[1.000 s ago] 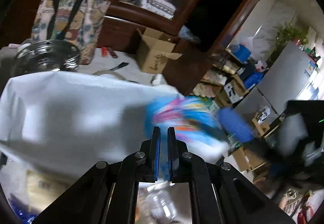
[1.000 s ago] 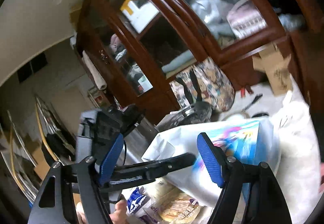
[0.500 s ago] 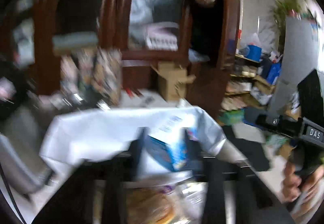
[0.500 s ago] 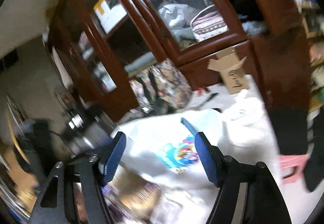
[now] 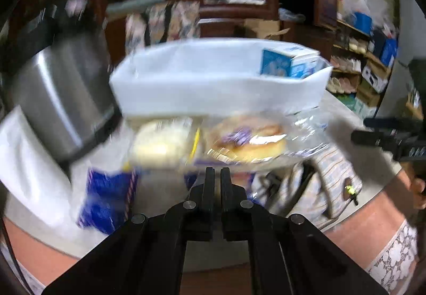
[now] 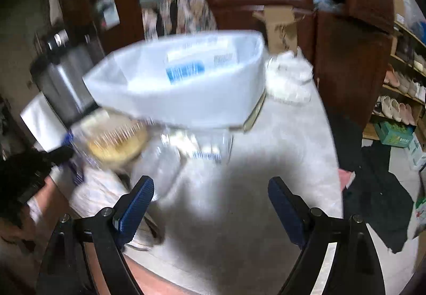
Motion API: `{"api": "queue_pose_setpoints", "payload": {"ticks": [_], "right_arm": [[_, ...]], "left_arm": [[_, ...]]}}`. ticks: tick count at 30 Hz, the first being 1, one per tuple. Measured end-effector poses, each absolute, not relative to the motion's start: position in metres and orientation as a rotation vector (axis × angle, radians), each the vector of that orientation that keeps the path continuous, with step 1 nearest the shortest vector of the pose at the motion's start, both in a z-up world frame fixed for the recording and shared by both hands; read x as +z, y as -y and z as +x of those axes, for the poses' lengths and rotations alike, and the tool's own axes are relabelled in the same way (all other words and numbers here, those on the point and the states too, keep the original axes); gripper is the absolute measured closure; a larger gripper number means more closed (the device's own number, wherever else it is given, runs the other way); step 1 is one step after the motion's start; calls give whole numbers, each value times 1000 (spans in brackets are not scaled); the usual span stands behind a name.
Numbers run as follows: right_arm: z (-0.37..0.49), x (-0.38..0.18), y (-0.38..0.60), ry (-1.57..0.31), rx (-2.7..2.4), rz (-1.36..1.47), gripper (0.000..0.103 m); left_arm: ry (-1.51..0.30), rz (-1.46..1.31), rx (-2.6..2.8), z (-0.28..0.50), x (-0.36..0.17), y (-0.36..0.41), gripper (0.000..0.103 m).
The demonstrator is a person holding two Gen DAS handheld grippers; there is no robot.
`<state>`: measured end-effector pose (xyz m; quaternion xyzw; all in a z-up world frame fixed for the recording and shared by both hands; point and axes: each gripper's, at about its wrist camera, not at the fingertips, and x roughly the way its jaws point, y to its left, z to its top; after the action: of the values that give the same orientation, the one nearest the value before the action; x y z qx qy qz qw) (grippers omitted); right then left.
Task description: Organize objects
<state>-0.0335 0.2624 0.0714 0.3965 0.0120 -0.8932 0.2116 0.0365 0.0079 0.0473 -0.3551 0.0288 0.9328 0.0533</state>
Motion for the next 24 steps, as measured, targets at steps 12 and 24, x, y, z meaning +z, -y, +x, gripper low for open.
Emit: {"api": "queue_pose_setpoints", "payload": {"ticks": [12, 24], "right_arm": [[-39, 35, -240, -269, -2460, 1248, 0], [-52, 44, -234, -266, -2490, 1203, 34]], "left_arm": [[70, -1186, 2866, 23, 31, 12, 76], [38, -1229, 2862, 16, 30, 23, 54]]}}
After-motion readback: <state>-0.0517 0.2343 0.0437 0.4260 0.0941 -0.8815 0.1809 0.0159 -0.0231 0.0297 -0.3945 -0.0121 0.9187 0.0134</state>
